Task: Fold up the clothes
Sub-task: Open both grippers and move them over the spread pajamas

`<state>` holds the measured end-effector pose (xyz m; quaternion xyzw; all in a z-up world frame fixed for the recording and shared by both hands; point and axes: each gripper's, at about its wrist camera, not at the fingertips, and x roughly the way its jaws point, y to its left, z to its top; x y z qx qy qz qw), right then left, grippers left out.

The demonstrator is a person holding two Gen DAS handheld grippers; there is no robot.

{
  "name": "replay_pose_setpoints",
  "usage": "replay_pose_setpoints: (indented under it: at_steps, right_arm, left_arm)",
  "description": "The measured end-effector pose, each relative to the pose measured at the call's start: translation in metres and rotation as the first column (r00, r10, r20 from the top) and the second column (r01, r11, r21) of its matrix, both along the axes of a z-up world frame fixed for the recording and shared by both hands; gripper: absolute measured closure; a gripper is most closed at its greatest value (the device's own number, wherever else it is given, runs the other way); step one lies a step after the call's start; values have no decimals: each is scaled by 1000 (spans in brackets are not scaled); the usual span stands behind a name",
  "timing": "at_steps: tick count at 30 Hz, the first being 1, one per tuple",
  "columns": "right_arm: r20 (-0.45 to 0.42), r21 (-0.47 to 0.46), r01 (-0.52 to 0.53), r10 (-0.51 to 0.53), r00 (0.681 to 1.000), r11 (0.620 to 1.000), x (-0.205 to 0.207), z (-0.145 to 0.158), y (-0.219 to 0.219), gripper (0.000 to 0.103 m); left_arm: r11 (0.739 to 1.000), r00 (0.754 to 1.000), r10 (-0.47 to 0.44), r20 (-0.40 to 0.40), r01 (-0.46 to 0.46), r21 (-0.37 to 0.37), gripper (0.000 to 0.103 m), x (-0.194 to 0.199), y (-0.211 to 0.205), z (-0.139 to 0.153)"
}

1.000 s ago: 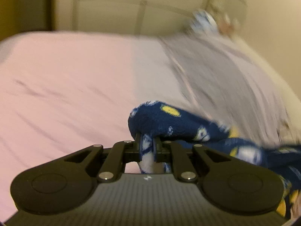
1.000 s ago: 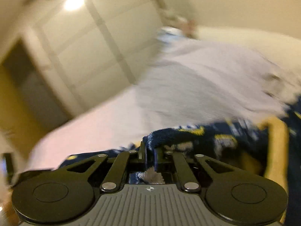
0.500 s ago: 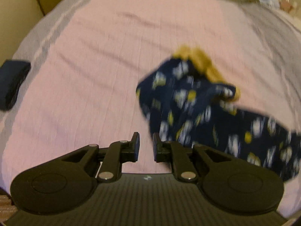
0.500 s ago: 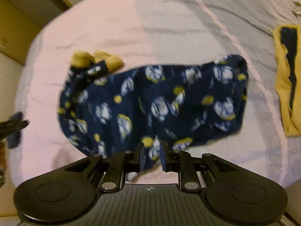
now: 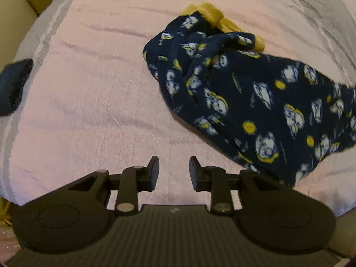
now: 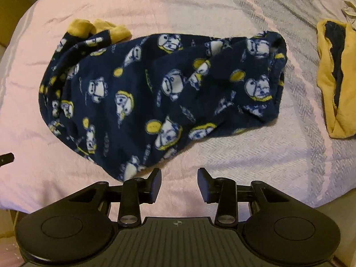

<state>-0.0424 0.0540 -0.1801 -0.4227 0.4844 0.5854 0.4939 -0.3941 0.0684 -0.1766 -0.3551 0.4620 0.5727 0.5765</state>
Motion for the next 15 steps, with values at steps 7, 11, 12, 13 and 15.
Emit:
replay_pose_setpoints:
  at_steps: [7,11,12,13,15]
  right_arm:
    - [46,17,-33,33,998,999,34,-5,-11,63]
    - [42,21,-25,24,999,999,53,-5,-16,63]
    - [29,24,-31,30,999,999,55,-3,-17,63]
    - [21,29,-38,37,999,999,56,-2,-18,63]
    - [10,35,-49,49,999,998,57,0,-20,63]
  left_arm:
    - [1000,999,15,-41,-14,17,75,30,-28,8]
    - [1000,996,27,-79,-25,18,75,42,-42,13]
    - [999,996,28,-84,-27,20,75,44,-44,15]
    - [999,996,28,-86,-26,20,74,46,-47,16]
    - [999,995,28,-91,-26,22,74,51,-53,20]
